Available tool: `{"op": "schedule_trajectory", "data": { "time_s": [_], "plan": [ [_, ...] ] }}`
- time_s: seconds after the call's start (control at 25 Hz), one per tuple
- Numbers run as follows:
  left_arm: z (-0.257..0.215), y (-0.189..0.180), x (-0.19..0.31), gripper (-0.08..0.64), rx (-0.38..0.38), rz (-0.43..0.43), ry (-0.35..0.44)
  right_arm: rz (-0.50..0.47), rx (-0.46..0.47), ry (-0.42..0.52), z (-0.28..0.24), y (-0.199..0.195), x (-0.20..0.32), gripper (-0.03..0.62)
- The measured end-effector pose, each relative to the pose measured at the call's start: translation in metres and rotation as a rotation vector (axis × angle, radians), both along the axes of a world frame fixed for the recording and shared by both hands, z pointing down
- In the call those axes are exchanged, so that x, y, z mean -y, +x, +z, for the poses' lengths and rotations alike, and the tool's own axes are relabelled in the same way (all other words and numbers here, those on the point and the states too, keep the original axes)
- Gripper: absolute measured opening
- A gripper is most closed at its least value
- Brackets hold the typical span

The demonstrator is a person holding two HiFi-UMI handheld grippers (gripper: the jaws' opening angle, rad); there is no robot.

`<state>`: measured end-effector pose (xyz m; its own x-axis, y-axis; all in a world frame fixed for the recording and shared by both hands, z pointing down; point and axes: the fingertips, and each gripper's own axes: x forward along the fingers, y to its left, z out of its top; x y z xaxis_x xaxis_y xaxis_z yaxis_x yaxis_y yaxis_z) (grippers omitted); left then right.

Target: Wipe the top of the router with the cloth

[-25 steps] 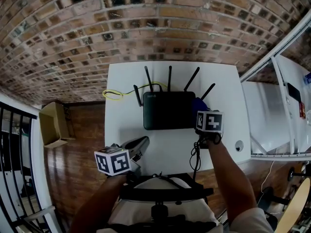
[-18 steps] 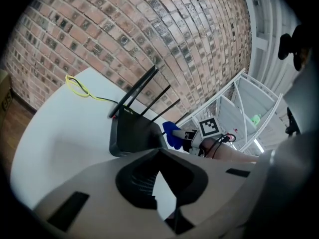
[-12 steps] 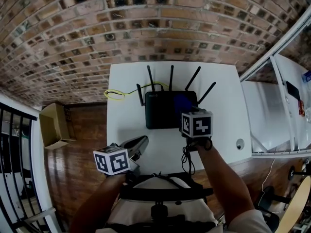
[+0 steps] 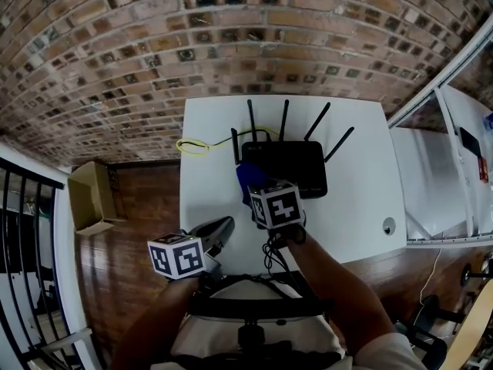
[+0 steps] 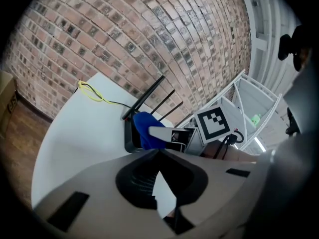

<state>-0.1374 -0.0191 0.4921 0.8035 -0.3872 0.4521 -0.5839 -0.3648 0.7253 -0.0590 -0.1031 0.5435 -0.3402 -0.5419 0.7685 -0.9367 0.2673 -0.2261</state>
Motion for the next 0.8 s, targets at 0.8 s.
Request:
{"op": "schedule_trajectory", "data": {
  "time_s": [0.8],
  "plan": [
    [-0.001, 0.019, 0.001, 0.023, -0.011, 0.035, -0.022, 0.089, -0.038, -0.050, 0.022, 0.074, -0.033, 0.132]
  ]
}}
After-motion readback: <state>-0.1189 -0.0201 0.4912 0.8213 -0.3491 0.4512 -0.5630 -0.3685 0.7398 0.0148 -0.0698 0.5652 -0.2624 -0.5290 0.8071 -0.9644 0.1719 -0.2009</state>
